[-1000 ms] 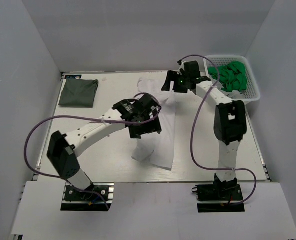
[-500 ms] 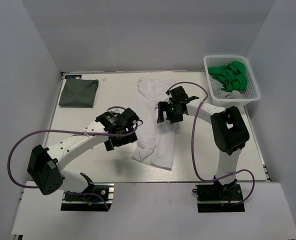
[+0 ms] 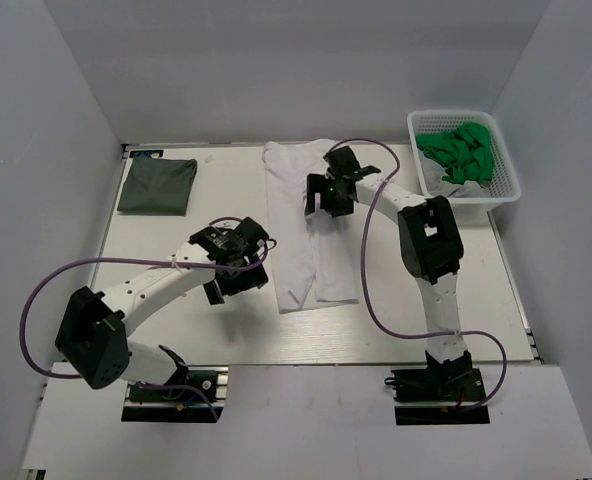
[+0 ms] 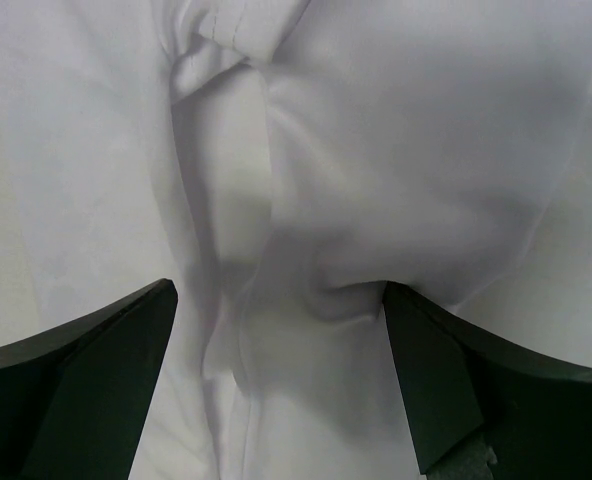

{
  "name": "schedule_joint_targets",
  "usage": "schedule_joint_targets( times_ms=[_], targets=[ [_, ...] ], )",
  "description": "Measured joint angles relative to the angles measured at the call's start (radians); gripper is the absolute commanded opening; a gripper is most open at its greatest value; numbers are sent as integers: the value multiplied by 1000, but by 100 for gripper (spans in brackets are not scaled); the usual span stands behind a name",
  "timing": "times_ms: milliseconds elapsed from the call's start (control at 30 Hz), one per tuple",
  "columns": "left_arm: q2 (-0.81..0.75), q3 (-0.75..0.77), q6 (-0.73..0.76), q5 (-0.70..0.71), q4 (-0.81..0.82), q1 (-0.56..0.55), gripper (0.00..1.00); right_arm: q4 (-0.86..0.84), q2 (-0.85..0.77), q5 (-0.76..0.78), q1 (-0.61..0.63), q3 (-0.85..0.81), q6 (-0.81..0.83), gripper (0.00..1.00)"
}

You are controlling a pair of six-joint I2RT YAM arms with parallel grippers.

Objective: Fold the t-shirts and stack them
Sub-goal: Rotate the tshirt 90 degrees, then grab the bottom of the folded rectangular tshirt with both arms

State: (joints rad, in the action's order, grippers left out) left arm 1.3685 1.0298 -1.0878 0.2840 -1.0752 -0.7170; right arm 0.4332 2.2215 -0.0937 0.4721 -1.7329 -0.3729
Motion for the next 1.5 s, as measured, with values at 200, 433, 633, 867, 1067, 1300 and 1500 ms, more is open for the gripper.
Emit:
schedule_joint_targets(
  times_ms=[200,433,633,867,1067,1300,1500],
  targets=[
    [59,16,37,-21,16,5,100,6,-60,-5,8,70,43,90],
    [68,33,39,4,-10,16,100,75,-430,194,143,297,148,90],
    [55,128,20,106,-77,76,100,96,-565,261,332,375,158,90],
    [-54,73,5,127,-90,98,100,202,-345,365,508,317,150,90],
    [-128,-11,-21,126,-116,99,100,254,-266,434,570,261,122,90],
    [-148,-23,-28,124,-117,99,100,271,-226,496,574,248,69,90],
    [-147,-23,-29,124,-117,99,100,292,-210,542,574,248,21,90]
  ],
)
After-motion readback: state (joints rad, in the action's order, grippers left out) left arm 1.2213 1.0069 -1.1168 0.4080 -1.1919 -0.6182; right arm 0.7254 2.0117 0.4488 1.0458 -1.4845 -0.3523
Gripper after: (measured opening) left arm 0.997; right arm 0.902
